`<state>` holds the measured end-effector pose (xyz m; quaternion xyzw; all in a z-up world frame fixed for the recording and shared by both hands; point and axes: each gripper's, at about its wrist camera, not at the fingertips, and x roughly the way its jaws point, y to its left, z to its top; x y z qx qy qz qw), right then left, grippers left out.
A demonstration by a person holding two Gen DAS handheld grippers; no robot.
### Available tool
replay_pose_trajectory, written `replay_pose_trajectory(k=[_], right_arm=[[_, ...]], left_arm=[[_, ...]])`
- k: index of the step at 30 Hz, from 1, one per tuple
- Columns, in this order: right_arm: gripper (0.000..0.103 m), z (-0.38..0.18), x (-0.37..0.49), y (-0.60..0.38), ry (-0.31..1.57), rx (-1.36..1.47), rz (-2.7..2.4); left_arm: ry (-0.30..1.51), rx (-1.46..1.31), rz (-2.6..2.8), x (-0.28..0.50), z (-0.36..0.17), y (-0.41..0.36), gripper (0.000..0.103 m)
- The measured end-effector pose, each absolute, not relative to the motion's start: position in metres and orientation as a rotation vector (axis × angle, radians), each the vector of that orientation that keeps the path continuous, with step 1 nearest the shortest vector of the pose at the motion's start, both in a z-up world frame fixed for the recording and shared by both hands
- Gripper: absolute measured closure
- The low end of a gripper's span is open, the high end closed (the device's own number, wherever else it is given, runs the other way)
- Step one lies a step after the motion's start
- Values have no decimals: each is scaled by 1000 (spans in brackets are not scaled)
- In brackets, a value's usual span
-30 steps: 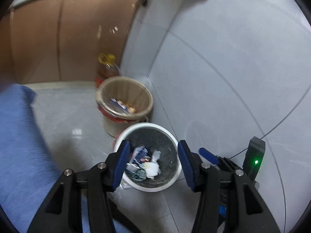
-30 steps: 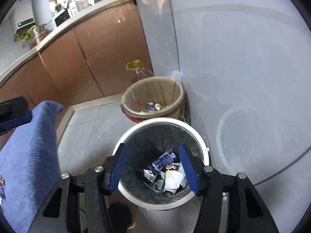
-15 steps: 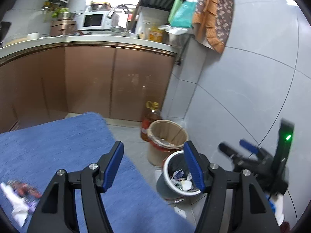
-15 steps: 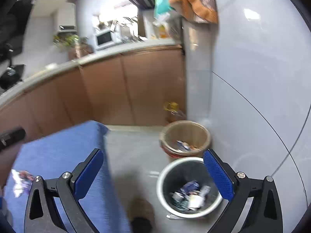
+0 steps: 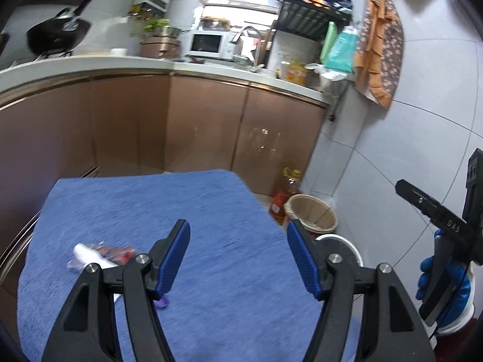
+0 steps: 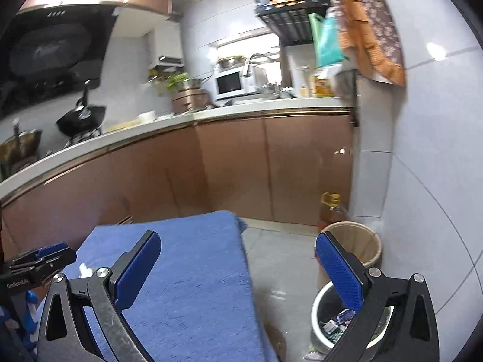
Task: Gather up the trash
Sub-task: 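Move both tools back over the remaining trash on the table, then grasp the white tissue with left tool while right tool grasps purple wrapper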
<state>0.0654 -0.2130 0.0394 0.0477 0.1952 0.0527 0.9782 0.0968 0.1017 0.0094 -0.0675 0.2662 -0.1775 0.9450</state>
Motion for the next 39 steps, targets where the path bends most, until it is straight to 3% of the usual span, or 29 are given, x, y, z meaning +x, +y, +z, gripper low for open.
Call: replay_pose_trajectory(k=[14, 19, 29, 32, 37, 39], right_arm=[[0, -12, 113, -114, 592, 33, 409], [6, -44, 137, -76, 681, -2, 507], [7, -93, 180, -42, 796, -20, 611], [7, -101, 189, -37, 811, -17, 629], [7, -113, 196, -26, 830, -10, 673], [7, -117, 196, -21, 839, -13, 690]], left_arm=[[688, -210, -139, 114, -76, 241, 38], [774, -214, -134, 131, -110, 259, 38], [901, -197, -132, 161, -163, 264, 40], [895, -176, -123, 161, -165, 262, 52], [895, -212, -80, 155, -168, 280, 91], [894, -256, -70, 151, -171, 292, 97]])
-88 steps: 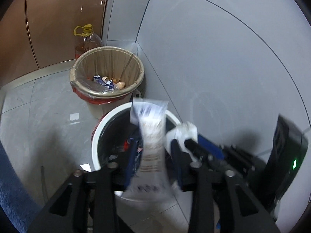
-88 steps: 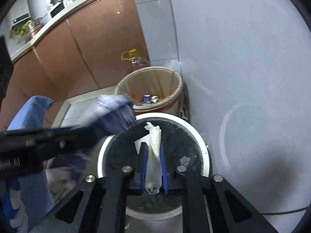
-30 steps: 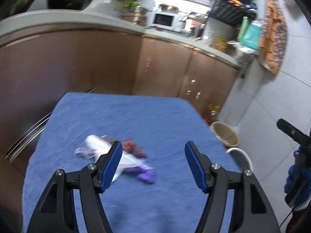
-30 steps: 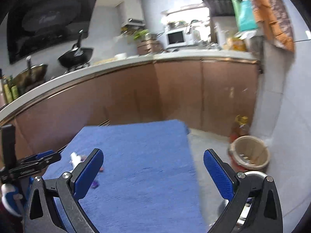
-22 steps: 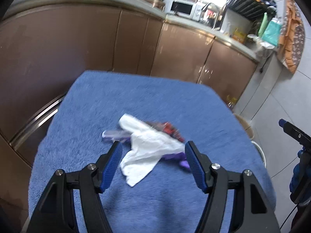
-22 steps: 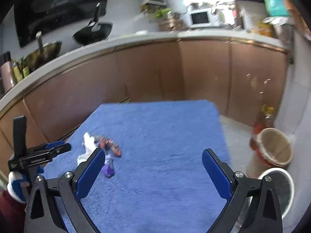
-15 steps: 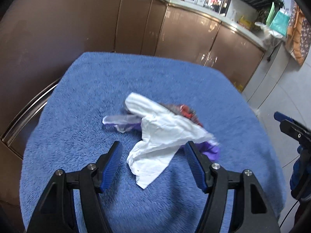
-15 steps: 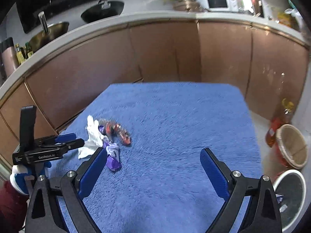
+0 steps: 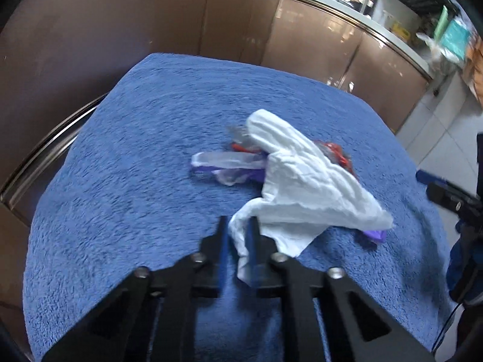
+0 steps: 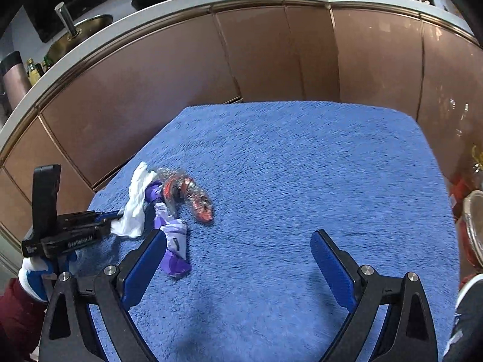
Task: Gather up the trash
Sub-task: 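Grasp the white tissue with left tool while right tool grasps purple wrapper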
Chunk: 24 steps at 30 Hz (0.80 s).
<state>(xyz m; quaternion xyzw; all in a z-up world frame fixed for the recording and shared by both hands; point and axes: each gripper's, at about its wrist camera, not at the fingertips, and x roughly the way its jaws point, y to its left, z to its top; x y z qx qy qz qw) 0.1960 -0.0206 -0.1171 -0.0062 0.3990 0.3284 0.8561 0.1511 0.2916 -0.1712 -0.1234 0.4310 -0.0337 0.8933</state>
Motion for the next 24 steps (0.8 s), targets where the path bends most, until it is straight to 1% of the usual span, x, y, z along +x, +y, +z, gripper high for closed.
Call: replay_pose_trajectory(k=[3, 6, 9, 12, 14, 15, 17, 19, 22, 24], right_arm=[[7, -125, 195, -10, 856, -22, 718], [7, -130, 193, 0, 873, -39, 746], [12, -134, 192, 10, 887, -54, 773], [19, -139, 192, 22, 903, -65, 804], [27, -143, 193, 31, 918, -66, 830], [29, -145, 194, 34, 926, -68, 840], [38, -150, 196, 41, 943, -78, 854], [41, -155, 199, 48, 960, -87, 867], [43, -157, 203, 56, 955, -110, 869], [52, -157, 207, 61, 954, -132, 865]], left_arm=[[884, -304, -51, 144, -173, 302, 100], [867, -332, -19, 137, -174, 309, 100], [842, -372, 20, 132, -175, 317, 101], [818, -436, 53, 124, -177, 332, 101], [802, -490, 74, 119, -180, 343, 101], [793, -514, 80, 116, -181, 347, 101], [785, -533, 80, 116, -182, 352, 101], [781, -529, 79, 117, -183, 351, 101], [782, -517, 70, 121, -182, 346, 101], [780, -520, 67, 122, -182, 347, 101]])
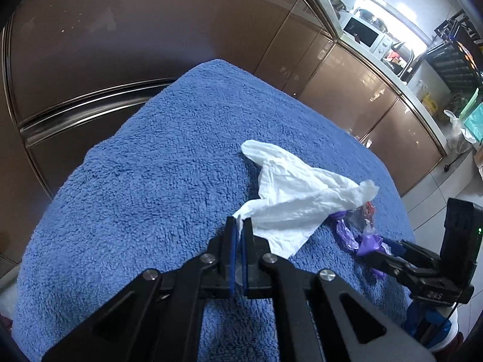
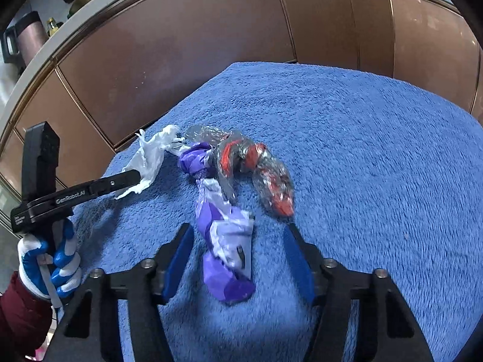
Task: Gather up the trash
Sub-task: 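Grasp the white tissue with left tool while right tool grasps purple wrapper, then carry tissue and purple wrapper over the white bin and open both tools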
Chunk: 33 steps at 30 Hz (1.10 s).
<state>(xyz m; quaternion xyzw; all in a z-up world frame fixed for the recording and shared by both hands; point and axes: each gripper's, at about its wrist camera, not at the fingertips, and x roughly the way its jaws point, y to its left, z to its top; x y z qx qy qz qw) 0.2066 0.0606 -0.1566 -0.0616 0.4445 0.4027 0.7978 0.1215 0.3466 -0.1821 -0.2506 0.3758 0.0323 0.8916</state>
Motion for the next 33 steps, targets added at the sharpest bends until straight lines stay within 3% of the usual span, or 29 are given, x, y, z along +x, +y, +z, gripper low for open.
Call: replay_pose_trajectory(k=[2, 3, 18, 33], right_arm=[[68, -157, 211, 64, 954, -152, 854], [71, -156, 214, 65, 951, -155, 848], [72, -138, 241, 6, 887, -58, 667], [72, -104, 193, -56, 826, 25, 617]], left_arm=[[776, -523, 69, 121, -181, 348, 101], [775, -523, 69, 122, -180, 347, 101], [750, -517, 56, 107, -167, 335, 101], [676, -467, 46, 63, -111, 312, 101]])
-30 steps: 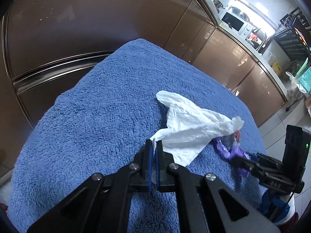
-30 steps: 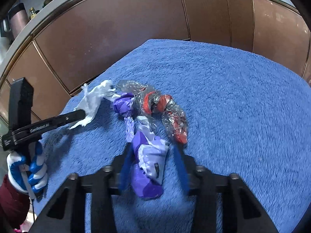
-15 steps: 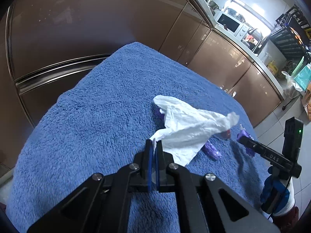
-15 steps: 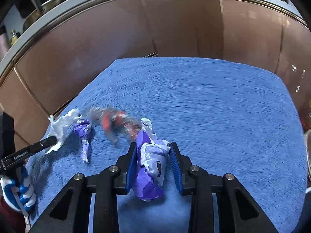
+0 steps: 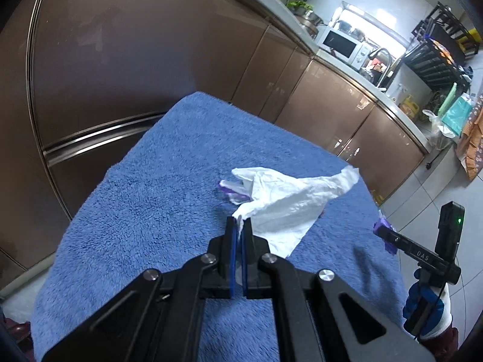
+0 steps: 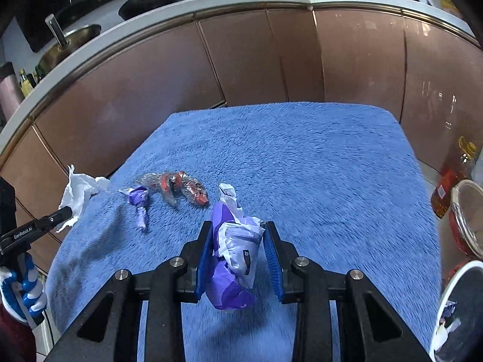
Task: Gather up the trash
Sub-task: 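Carry tissue and purple wrapper over the white bin and open both tools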
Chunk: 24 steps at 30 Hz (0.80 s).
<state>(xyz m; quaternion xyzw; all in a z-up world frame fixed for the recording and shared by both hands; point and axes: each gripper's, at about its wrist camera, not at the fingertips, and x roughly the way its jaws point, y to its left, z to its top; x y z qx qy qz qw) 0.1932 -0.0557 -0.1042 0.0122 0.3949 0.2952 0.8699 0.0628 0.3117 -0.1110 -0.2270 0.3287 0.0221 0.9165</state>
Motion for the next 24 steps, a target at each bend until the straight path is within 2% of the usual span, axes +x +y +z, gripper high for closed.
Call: replay_pose_trajectory(k=[12, 24], right_arm=[[72, -68, 135, -128, 722, 109, 524], [72, -69, 101, -245, 659, 237, 304]], left_arm=[[629, -379, -27, 37, -62, 267, 101], [652, -260, -240, 81, -32, 152, 101]])
